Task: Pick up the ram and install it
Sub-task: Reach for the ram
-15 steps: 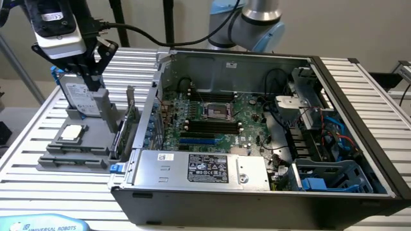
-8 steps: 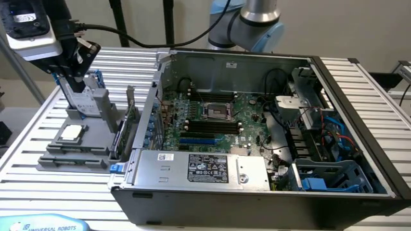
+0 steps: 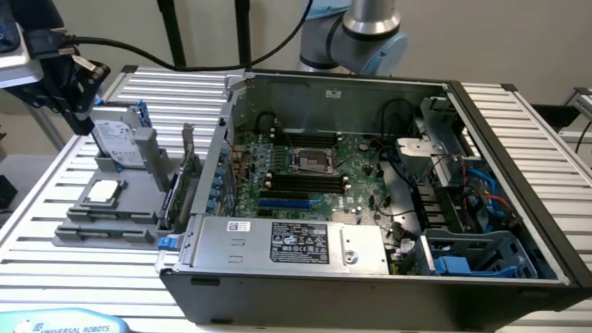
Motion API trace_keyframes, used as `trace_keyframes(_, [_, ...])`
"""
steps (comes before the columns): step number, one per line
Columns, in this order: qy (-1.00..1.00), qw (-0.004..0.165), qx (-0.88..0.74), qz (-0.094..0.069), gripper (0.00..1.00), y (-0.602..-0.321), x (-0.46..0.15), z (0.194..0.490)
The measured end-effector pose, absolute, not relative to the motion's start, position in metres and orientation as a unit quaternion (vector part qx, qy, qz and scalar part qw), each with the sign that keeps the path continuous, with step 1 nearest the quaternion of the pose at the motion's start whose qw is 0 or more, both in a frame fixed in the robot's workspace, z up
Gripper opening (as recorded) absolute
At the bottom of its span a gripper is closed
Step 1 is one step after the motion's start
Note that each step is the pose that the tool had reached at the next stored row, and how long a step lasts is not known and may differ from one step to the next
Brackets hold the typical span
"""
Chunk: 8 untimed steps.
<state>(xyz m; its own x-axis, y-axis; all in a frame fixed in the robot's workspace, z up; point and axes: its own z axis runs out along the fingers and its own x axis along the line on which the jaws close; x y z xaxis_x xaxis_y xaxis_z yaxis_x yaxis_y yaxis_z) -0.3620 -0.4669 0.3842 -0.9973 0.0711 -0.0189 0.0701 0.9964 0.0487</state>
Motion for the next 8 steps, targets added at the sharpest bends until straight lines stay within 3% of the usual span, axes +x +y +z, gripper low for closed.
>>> trace_keyframes(8, [0.999,0.010,0.035,0.024,0.11,-0.469,-0.397,0.382])
